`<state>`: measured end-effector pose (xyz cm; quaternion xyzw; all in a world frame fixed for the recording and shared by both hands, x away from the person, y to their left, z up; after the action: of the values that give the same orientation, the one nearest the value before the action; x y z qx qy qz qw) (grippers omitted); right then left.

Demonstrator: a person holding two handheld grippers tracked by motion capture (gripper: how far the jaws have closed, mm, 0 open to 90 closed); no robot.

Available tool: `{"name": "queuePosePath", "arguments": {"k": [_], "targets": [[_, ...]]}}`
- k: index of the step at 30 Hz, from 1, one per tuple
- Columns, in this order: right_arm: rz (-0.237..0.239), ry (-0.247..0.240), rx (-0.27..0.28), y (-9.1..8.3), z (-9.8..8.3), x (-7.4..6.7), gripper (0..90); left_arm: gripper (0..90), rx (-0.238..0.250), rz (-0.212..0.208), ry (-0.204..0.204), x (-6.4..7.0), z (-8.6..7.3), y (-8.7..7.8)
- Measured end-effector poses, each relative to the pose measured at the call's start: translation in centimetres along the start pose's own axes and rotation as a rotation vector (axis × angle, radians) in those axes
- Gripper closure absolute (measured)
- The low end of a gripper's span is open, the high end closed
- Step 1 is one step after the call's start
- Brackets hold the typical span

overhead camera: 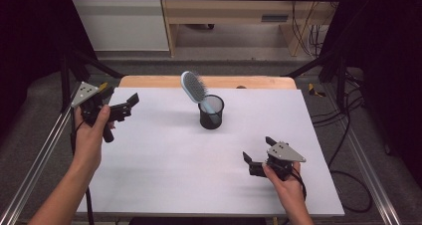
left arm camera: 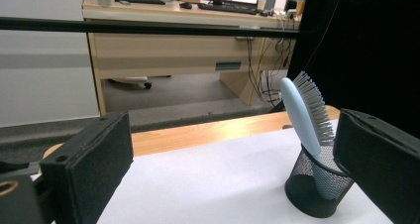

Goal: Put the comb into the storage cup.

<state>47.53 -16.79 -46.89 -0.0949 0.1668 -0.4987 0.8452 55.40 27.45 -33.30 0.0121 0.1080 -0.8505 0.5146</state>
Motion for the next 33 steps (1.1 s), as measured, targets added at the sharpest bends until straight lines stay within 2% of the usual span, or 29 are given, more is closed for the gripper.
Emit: {"name": "queuePosePath", "arguments": {"k": [3,6,9,15,16,18,20,27,33], "targets": [[-0.025,0.060,-0.009,0.1,0.2,0.7,8.5,2.1,0.010,-0.002,-0.006,-0.5,0.0,-0.7],[-0.026,0.103,-0.011,-0.1,0.7,1.3,7.7,2.1,0.000,-0.011,0.012,-0.9,-0.1,-1.2],[-0.047,0.095,-0.012,-0.8,0.6,2.0,7.7,2.1,-0.002,-0.003,0.033,-1.2,-0.2,-1.7],[-0.061,0.123,0.067,-2.3,0.4,3.9,5.3,2.1,-0.012,0.003,0.086,-1.2,-0.5,-2.7],[-0.070,0.117,0.073,-2.3,0.1,4.3,5.2,2.1,-0.012,0.001,0.089,-1.1,-0.5,-2.9],[-0.058,0.141,0.081,-2.3,-0.3,4.6,5.1,2.1,-0.010,-0.003,0.100,-0.8,-0.6,-3.2],[-0.053,0.136,0.092,-2.4,-0.2,4.5,4.9,2.1,-0.009,-0.007,0.102,-0.5,-0.8,-3.6],[-0.034,0.092,0.071,-2.0,-0.4,3.6,4.0,1.9,-0.011,-0.011,0.084,0.1,-2.0,-4.7],[-0.035,0.088,0.070,-2.3,-0.4,3.6,3.8,2.0,-0.015,-0.003,0.085,0.2,-3.3,-5.4]]}}
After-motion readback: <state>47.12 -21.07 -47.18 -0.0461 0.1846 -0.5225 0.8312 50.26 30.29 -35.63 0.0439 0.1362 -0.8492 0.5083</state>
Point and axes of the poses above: each handheld gripper's, and its own axes: y roughly forward along the jaws, z roughly out of its top, x roughly to its right, the point moved 5 cm from there along y, roughly forward along the jaws, and after that the axes turned 14 degrees about y, right-handed, at the moved point
